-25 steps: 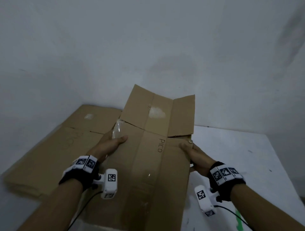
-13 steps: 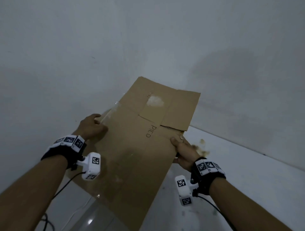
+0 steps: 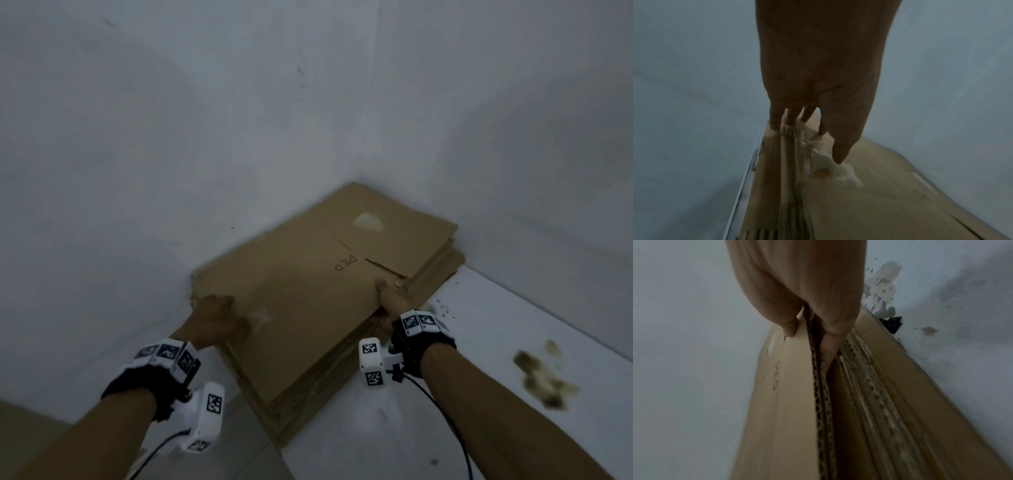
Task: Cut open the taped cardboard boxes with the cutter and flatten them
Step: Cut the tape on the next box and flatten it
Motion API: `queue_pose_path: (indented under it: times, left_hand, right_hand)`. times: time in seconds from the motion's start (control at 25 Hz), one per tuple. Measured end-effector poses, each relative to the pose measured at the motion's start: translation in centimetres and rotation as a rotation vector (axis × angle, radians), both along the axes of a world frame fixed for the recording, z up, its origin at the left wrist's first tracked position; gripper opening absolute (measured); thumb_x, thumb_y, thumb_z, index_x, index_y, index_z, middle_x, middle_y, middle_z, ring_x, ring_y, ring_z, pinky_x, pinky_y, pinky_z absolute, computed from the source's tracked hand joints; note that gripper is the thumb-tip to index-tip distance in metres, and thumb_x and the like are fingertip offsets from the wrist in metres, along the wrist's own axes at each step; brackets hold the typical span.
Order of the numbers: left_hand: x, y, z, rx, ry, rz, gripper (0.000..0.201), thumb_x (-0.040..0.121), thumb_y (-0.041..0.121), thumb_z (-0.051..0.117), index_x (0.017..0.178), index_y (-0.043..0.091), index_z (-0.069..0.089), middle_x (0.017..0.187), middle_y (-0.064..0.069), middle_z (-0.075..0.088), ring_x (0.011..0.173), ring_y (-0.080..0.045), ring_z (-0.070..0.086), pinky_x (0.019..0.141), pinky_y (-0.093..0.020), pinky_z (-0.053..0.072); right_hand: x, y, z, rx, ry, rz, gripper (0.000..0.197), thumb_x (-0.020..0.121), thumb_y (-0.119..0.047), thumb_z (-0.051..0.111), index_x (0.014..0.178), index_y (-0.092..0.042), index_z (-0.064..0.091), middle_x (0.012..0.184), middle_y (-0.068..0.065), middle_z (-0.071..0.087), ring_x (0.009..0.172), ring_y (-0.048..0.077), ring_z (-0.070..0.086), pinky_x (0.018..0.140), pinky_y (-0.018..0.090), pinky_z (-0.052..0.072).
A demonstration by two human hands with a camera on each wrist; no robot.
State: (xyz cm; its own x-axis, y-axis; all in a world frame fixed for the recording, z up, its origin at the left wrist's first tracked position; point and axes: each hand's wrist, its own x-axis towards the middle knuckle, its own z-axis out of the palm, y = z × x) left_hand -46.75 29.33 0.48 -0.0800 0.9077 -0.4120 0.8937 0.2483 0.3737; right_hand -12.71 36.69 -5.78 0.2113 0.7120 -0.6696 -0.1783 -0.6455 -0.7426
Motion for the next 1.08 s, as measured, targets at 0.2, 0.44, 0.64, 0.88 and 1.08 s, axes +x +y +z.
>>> queue_pose_path:
  times: [0.2, 0.44, 0.64, 0.88, 1.08]
  left_hand:
    - [0.1, 2.3, -2.3, -0.007, 0.159, -0.052, 0.073, 0.075, 0.069, 0.053, 0.119, 0.01, 0.049, 0.12, -0.015, 0.056, 0.133, -0.04, 0.032, 0.098, -0.044, 0.042]
    - [1.3, 3.4, -1.9, -0.1, 0.225, 0.02, 0.065, 0.071, 0.062, 0.045, 0.116, 0.016, 0.048, 0.107, -0.01, 0.04, 0.103, -0.032, 0.047, 0.087, -0.042, 0.048]
    - [6.2, 2.9, 0.4, 0.129, 0.102, -0.036, 0.062, 0.09, 0.048, 0.061, 0.145, 0.025, 0.043, 0.149, -0.011, 0.039, 0.138, -0.033, 0.036, 0.11, -0.049, 0.037]
    - [21.9, 0.3, 3.1, 0.19, -0.205, -0.345, 0.038, 0.086, 0.047, 0.062, 0.116, 0.024, 0.066, 0.127, -0.002, 0.06, 0.11, -0.019, 0.059, 0.095, -0.033, 0.048]
    - [37.8, -6.3, 4.3, 0.151, -0.336, -0.527, 0.026, 0.087, 0.04, 0.07, 0.109, 0.027, 0.07, 0.109, 0.005, 0.063, 0.104, -0.013, 0.061, 0.09, -0.026, 0.046]
  right_hand:
    - [0.1, 0.2, 2.1, 0.027, -0.512, 0.235, 0.082, 0.096, -0.061, 0.047, 0.154, -0.008, 0.028, 0.158, 0.012, 0.035, 0.137, 0.032, 0.043, 0.11, 0.037, 0.038]
    - [2.2, -0.6, 3.7, -0.021, -0.826, 0.606, 0.092, 0.095, -0.074, 0.014, 0.151, -0.004, 0.036, 0.156, 0.018, 0.036, 0.138, 0.033, 0.044, 0.109, 0.036, 0.035]
    - [7.4, -3.6, 5.6, -0.01, -0.824, 0.451, 0.074, 0.101, -0.062, 0.021, 0.128, -0.004, 0.058, 0.132, 0.023, 0.057, 0.115, 0.032, 0.057, 0.094, 0.031, 0.043]
    - [19.0, -13.9, 8.8, -0.044, -0.722, 0.117, 0.059, 0.101, -0.056, 0.034, 0.079, -0.006, 0.059, 0.077, 0.009, 0.062, 0.06, 0.025, 0.056, 0.059, 0.029, 0.045]
    - [30.0, -29.8, 11.5, -0.053, -0.567, -0.148, 0.042, 0.1, -0.04, 0.049, 0.094, -0.002, 0.063, 0.084, 0.014, 0.064, 0.059, 0.029, 0.059, 0.051, 0.032, 0.052]
